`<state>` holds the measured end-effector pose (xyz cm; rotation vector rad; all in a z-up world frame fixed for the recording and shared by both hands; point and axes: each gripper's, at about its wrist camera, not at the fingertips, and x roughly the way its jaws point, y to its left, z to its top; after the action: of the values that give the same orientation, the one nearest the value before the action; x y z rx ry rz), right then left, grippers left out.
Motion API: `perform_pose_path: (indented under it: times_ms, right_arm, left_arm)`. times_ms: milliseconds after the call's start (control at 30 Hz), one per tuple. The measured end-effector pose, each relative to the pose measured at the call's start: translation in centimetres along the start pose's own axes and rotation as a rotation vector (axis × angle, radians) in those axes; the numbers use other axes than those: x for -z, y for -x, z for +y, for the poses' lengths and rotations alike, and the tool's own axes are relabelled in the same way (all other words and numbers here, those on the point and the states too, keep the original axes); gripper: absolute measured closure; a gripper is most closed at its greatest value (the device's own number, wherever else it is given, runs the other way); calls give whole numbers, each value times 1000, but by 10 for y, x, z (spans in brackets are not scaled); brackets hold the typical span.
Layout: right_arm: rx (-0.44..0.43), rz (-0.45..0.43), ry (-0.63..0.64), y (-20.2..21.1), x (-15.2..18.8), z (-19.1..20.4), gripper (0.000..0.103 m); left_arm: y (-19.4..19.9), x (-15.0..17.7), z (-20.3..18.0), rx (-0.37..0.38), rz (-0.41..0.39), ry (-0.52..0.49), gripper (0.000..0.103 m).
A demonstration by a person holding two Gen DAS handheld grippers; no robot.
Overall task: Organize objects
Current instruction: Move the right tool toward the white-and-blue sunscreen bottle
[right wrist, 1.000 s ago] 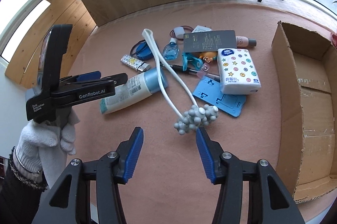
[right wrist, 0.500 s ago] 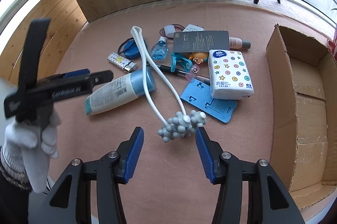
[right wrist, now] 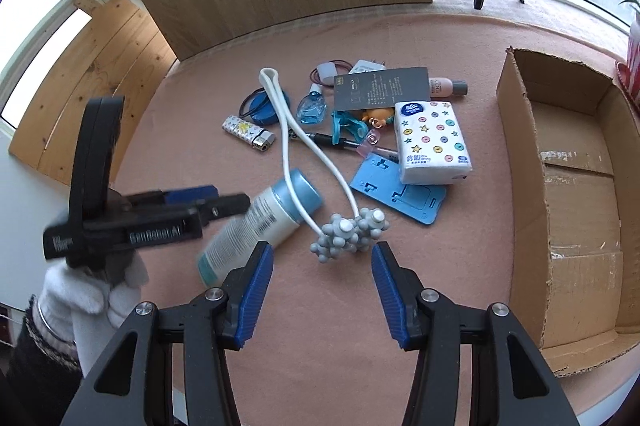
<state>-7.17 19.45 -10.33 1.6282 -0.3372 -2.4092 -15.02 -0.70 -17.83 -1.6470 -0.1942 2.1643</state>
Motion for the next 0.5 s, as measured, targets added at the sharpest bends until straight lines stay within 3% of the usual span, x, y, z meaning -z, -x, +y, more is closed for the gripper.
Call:
perform_pose_path:
  times_ms: [200,333,500]
  right_arm:
    - [-51,50,-33,-4,12,-1,55]
    - [-55,81,-32,-11,23,-3,55]
    - [-55,108,-75,-29,23,-8,55]
  left_arm:
    - [12,41,-27,-18,-33,-33,36]
    - [16,64,-46,-80,-36,-132,34]
    - [12,71,-57,-101,-9,-203,32]
